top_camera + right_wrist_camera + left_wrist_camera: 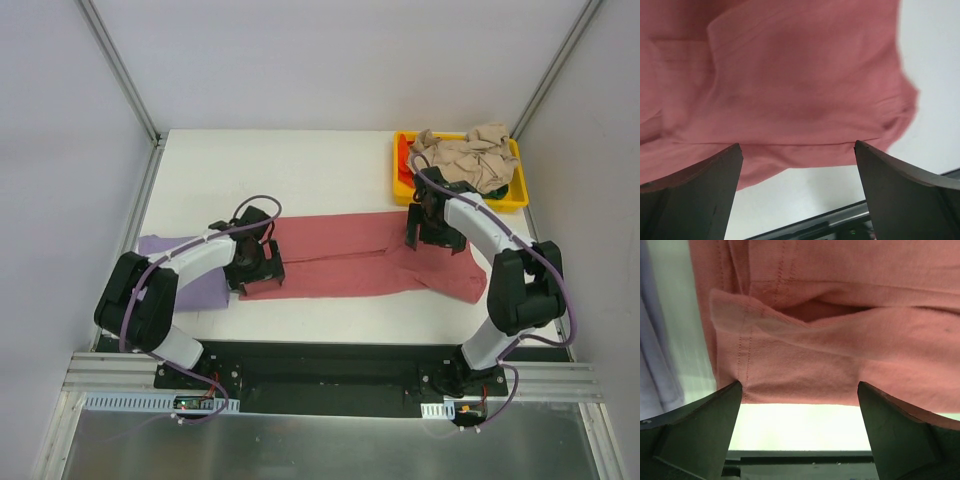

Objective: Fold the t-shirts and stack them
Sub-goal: Fold the other side of the tshirt into a rectangle

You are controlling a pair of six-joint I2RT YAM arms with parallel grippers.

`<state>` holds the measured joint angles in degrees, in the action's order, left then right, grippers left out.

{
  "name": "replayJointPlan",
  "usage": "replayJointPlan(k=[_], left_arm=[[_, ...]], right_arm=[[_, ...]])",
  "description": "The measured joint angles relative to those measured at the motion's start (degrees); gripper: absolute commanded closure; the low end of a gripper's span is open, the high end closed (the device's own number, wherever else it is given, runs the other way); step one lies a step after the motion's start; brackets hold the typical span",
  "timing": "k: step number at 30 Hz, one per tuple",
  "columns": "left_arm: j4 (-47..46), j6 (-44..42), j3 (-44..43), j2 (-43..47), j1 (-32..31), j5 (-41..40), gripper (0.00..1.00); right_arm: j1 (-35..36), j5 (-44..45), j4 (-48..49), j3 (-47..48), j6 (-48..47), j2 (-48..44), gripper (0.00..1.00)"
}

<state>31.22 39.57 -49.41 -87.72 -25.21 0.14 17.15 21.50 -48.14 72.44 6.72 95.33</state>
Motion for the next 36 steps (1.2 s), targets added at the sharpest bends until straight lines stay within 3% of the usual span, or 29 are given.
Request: replayJointPlan(k=[4,12,20,25,30,36], left_arm=[[-0.17,0.35,4.15,4.50,-1.81,1.70,0.01],[0.61,0.66,12.39,15.87,-5.99,8.33,0.01],[2.25,-0.15,7.89,23.63,-5.99,11.08,0.01],[1.70,-0.63,-1.70,19.50,-5.92,5.25,0.01],[-0.31,-1.14,-6.16,8.68,-5.33,1.07,0.01],[-1.92,-1.79,-5.95,-1.20,-0.72,2.67,0.01]], right_arm=[[-0.11,-7.96,2.49,-2.95,5.09,-0.13,0.04],[-1.53,-15.17,7.52,-4.68,8.74,-0.09,0.04],[-4.28,-19.02,11.30,-4.61,9.75,2.51,0.04],[-4.44,-19.93,11.74,-4.26,9.44,4.46,0.01],[-2.95,-20.11,12.11,-4.09,5.75,3.91,0.01],[3.63,-17.11,10.47,0.37,2.84,3.80,0.14]])
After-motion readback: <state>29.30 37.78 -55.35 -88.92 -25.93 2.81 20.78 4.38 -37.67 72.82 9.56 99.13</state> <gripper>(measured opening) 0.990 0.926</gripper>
